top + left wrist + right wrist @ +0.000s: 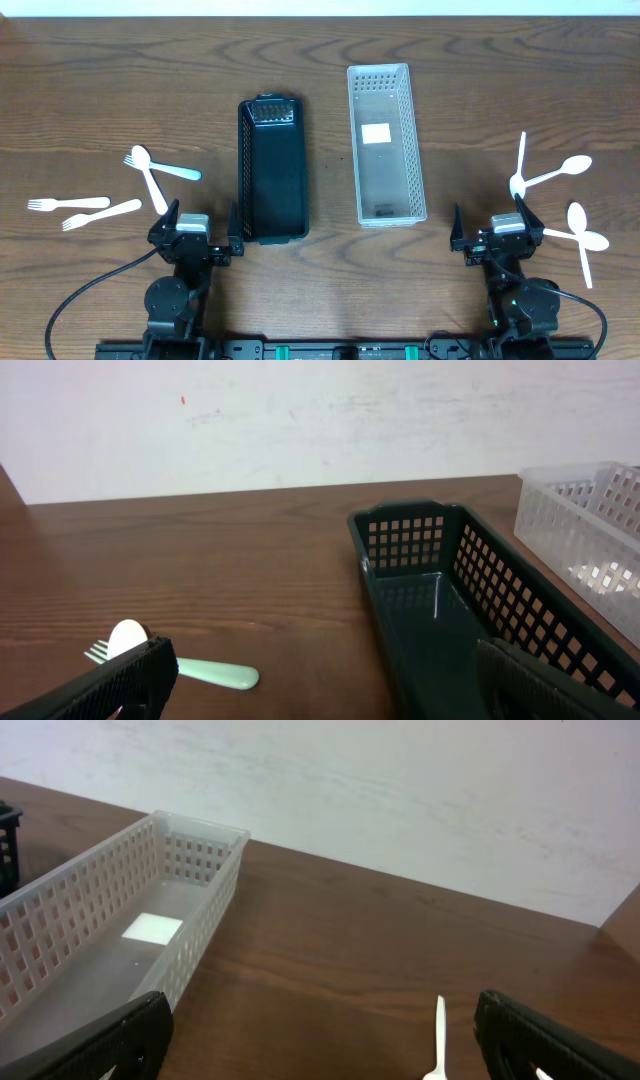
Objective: Pack container
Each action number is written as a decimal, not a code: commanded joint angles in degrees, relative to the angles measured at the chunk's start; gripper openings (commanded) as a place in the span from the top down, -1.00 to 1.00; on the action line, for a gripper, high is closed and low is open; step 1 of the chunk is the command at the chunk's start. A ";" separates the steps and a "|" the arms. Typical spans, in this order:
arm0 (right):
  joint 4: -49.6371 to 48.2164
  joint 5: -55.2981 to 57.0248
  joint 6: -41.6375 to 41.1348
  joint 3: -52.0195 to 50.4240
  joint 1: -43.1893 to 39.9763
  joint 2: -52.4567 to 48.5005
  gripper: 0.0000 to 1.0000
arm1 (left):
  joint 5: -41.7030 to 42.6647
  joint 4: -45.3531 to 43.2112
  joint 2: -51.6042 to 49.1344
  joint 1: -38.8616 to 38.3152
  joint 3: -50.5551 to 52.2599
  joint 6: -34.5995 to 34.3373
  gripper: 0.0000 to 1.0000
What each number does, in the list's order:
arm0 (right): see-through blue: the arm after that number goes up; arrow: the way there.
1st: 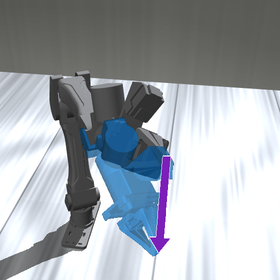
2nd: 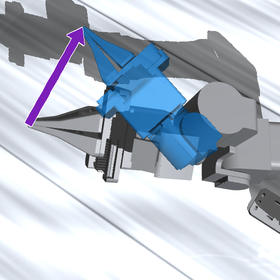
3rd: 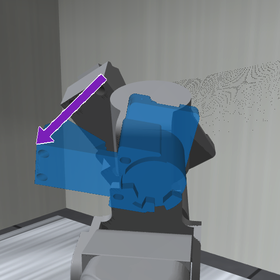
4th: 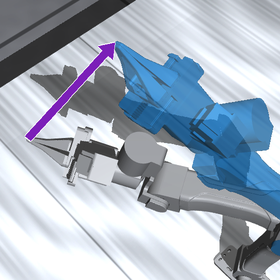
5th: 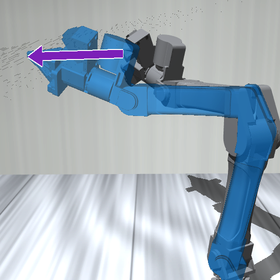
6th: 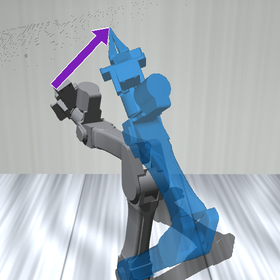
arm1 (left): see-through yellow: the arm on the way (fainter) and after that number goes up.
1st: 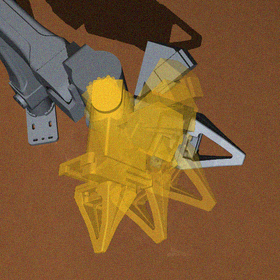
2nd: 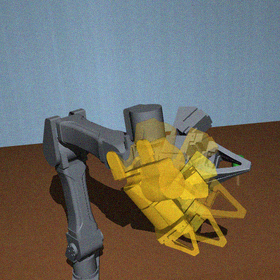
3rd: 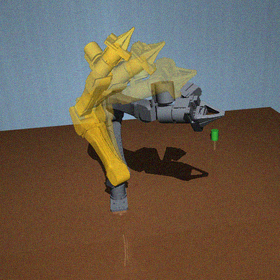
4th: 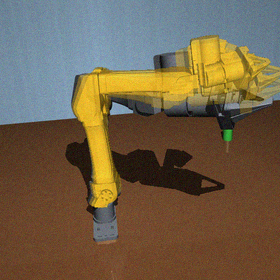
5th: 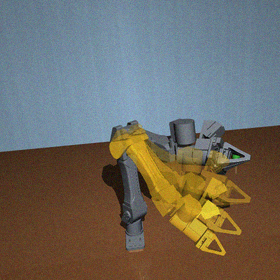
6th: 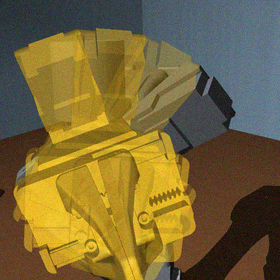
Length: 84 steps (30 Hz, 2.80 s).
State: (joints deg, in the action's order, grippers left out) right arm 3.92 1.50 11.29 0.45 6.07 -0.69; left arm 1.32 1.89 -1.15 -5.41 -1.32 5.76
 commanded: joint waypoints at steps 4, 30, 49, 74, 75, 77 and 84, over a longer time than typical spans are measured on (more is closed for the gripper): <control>0.22 -0.20 0.76 -0.13 -0.09 0.31 -0.98 | -0.48 2.14 -0.22 0.09 1.09 -0.70 -0.96; -0.35 -0.44 0.74 -0.13 -0.09 0.31 -0.99 | -0.48 2.14 -0.22 0.09 1.09 -0.72 -0.96; -0.22 -3.74 -12.46 14.99 -0.11 -9.31 -0.98 | 6.56 10.58 -9.27 0.09 -21.46 -11.58 -0.96; 53.11 -3.21 -11.41 78.71 -1.92 -83.80 -0.50 | 4.68 47.80 -82.75 14.14 -74.97 -6.86 -0.63; 52.37 -3.21 -11.43 78.71 -1.92 -85.07 -0.24 | 4.68 47.25 -84.24 14.14 -74.97 -6.86 -0.44; 50.66 -3.21 -11.43 78.71 -1.92 -87.65 0.35 | 4.70 46.01 -87.62 14.08 -74.97 -6.95 -0.22; 45.11 -3.21 -11.43 78.71 -1.92 -94.84 0.97 | 4.72 43.25 -98.03 13.97 -74.97 -7.23 0.53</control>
State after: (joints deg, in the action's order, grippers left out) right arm 49.87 -1.72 -0.32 77.95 4.62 -93.43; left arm 5.85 45.58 -96.29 8.51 -75.24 -1.63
